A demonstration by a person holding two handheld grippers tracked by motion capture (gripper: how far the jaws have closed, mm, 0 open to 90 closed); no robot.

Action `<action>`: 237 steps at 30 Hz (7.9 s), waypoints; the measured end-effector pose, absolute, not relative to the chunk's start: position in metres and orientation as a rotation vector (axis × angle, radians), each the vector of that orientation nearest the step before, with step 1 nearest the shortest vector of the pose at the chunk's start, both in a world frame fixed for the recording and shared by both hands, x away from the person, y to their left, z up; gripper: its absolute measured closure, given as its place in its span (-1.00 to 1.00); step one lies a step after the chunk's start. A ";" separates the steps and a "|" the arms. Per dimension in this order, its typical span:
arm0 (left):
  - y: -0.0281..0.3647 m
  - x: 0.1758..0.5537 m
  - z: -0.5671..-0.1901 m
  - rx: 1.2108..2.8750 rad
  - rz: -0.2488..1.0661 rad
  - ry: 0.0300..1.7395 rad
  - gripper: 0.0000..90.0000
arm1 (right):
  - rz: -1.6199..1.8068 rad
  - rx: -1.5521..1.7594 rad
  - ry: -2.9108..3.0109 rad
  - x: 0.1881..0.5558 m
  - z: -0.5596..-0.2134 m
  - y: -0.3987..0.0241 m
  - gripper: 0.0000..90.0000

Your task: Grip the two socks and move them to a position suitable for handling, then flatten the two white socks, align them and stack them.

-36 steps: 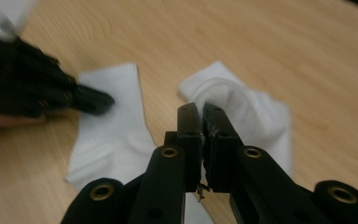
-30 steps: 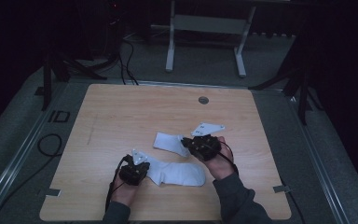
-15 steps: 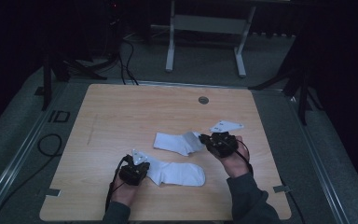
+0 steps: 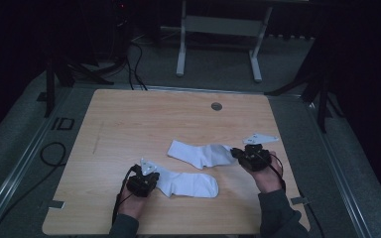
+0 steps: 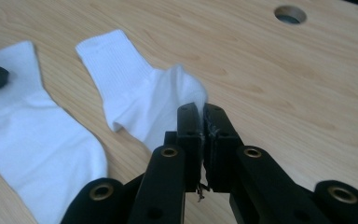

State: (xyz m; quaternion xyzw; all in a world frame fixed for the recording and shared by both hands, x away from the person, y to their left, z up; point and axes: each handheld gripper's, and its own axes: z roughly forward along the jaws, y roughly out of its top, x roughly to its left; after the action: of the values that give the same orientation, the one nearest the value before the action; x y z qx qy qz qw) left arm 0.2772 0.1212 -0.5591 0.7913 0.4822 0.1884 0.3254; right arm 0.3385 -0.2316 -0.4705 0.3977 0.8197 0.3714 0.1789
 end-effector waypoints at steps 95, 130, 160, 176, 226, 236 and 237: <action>0.120 0.278 -0.559 2.078 0.496 1.265 0.98 | 0.890 0.912 2.613 0.418 -0.534 -0.107 0.88; 0.120 0.278 -0.559 2.076 0.498 1.265 0.98 | 0.990 0.822 2.519 0.388 -0.469 -0.148 0.87; 0.119 0.277 -0.558 2.071 0.488 1.278 0.98 | 1.323 0.584 2.390 0.315 -0.370 -0.173 0.86; 0.112 0.272 -0.559 2.049 0.407 1.266 0.95 | 1.346 0.559 2.538 0.299 -0.409 -0.143 0.86; 0.112 0.270 -0.557 2.035 0.410 1.249 0.90 | 1.433 0.636 2.564 0.300 -0.447 -0.103 0.86; 0.135 0.272 -0.548 1.963 0.476 1.319 0.91 | 1.376 0.648 2.589 0.301 -0.463 -0.093 0.86; 0.135 0.272 -0.548 1.963 0.476 1.319 0.91 | 1.376 0.648 2.589 0.301 -0.463 -0.093 0.86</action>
State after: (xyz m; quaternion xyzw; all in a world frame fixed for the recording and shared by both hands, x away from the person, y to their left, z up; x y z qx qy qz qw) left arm 0.2722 0.1350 -0.5483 0.7603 0.5109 0.1844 0.3563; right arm 0.3014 -0.0927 -0.4628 0.2154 0.8601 0.4572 0.0692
